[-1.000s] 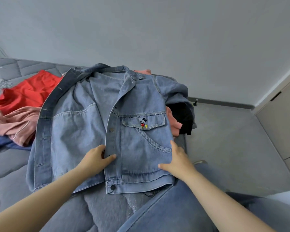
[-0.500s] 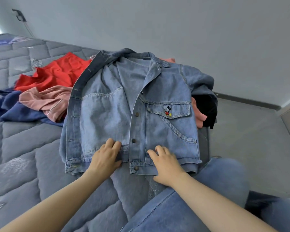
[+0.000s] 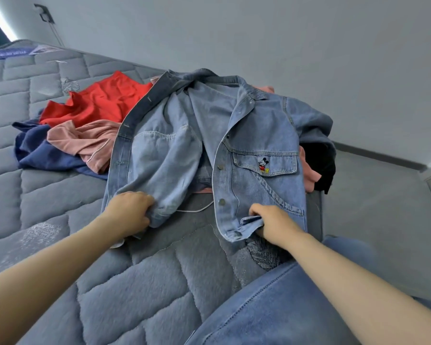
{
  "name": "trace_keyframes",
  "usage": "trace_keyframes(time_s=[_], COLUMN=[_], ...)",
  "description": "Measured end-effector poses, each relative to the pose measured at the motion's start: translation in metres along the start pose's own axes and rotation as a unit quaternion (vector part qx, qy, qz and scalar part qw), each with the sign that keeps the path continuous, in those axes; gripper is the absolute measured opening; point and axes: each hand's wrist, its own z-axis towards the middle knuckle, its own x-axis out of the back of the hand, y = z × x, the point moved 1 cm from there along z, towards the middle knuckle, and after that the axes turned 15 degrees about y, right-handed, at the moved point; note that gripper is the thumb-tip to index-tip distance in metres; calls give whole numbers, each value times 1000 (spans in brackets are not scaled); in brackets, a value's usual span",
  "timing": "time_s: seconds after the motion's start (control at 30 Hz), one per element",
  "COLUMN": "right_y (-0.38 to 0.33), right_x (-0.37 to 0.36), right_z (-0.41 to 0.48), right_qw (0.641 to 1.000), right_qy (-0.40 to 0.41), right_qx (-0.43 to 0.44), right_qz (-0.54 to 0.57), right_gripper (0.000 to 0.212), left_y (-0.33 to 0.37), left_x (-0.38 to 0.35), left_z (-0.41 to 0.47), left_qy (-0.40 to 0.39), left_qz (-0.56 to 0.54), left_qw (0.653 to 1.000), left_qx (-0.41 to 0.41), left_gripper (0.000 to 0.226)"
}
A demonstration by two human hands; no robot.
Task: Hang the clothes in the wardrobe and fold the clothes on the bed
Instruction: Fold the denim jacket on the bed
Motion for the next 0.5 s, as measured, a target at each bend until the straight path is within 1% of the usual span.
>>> trace_keyframes(time_s=[0.07, 0.1, 0.17, 0.2, 0.27, 0.33, 0.37, 0.43, 0.5], right_y=[8, 11, 15, 17, 22, 32, 38, 50, 56], right_x=[8, 11, 17, 19, 24, 29, 30, 31, 32], right_z=[3, 3, 4, 4, 4, 2, 1, 0, 1], right_qw=[996, 992, 985, 981, 971, 943, 926, 902, 888], right_qy=[-16, -21, -15, -7, 14, 49, 72, 120, 154], right_qx=[-43, -58, -75, -82, -114, -186, -222, -263, -274], right_qz=[78, 108, 157, 175, 209, 272, 295, 322, 336], right_gripper=[14, 11, 8, 8, 16, 28, 27, 23, 27], left_y=[5, 13, 40, 56, 86, 105, 110, 114, 116], left_x=[4, 6, 8, 8, 6, -2, -8, -19, -27], left_z=[1, 1, -1, -3, 0, 12, 21, 42, 62], left_qy=[-47, -47, -2, 31, 78, 92, 90, 88, 95], left_qz=[19, 0, -98, -160, -228, -237, -234, -213, -171], left_qw=[999, 999, 994, 984, 963, 958, 961, 969, 978], left_qx=[11, 4, -37, -66, -124, -133, -120, -94, -76], left_gripper=[23, 30, 43, 47, 46, 38, 38, 46, 54])
